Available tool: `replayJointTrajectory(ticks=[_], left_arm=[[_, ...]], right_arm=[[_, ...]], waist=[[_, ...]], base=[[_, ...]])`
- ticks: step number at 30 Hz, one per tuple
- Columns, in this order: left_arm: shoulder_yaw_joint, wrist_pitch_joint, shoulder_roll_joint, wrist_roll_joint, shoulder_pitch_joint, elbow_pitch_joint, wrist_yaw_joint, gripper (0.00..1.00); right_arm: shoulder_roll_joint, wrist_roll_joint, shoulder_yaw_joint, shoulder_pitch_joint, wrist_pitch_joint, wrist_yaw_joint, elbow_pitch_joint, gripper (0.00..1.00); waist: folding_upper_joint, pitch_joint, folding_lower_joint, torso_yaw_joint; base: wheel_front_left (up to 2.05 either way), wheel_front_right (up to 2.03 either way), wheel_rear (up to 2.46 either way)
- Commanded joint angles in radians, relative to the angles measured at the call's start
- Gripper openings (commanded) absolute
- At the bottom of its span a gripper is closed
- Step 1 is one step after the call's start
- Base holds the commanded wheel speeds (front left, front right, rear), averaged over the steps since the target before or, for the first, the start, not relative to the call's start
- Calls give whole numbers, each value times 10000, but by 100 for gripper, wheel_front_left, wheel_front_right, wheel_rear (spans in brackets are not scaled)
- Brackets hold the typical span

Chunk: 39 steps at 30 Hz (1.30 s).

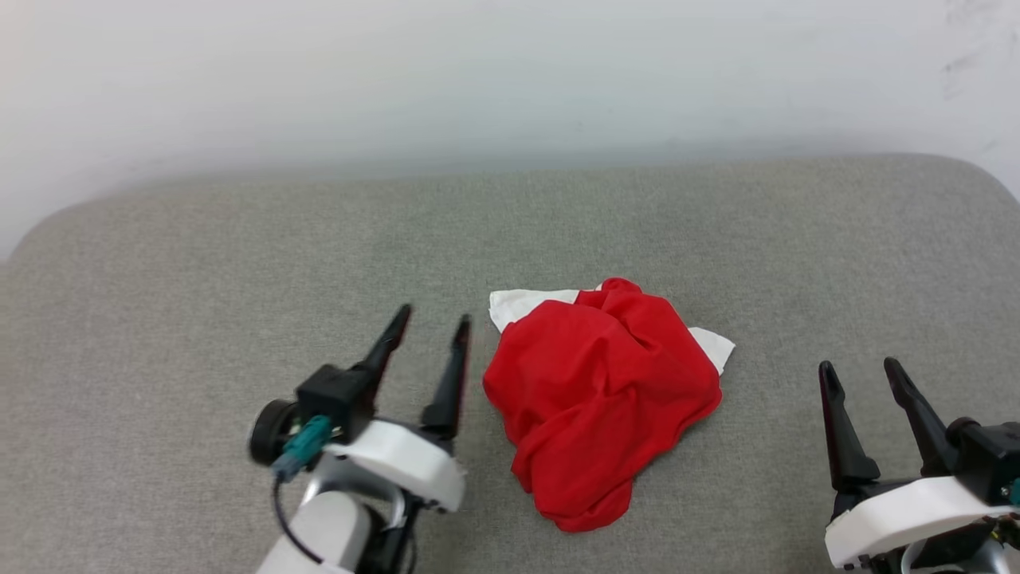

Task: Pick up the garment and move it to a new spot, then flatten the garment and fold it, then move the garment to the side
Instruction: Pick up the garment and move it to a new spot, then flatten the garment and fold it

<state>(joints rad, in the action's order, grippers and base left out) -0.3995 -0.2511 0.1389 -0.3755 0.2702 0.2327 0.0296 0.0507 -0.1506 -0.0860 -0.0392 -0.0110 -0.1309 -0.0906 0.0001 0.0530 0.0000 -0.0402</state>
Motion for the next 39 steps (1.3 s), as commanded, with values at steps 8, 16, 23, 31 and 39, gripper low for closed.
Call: replayJointTrajectory(ticks=[8, 16, 23, 31, 39], left_arm=[[1041, -100, 797, -162, -1256, -281, 764, 100], [1290, -9, 1143, -196, -2066, -741, 1135, 100], [1218, 129, 1217, -143, -2199, -978, 1245, 100], [1210, 189, 1256, -223, -2194, -1127, 1295, 100], [1071, 196, 1121, -220, -1855, -1316, 1340, 100]], right_arm=[[-9, -21, -42, -521, 259, 3, -141, 100], [-7, 93, -125, -691, 393, 3, -222, 100], [-9, 62, -122, -693, 425, 3, -205, 100], [-7, 46, -365, -672, 534, 3, -20, 100], [-7, -274, -1334, -281, 1262, 3, 1121, 100]], waist=[[-1, -587, 0, 213], [-1, -715, 0, 322], [-1, -703, 0, 342], [-1, -632, 0, 270], [-1, -138, 0, 465]], base=[[0, 0, 0], [0, 0, 0], [0, 0, 0], [0, 0, 0], [0, 0, 0]])
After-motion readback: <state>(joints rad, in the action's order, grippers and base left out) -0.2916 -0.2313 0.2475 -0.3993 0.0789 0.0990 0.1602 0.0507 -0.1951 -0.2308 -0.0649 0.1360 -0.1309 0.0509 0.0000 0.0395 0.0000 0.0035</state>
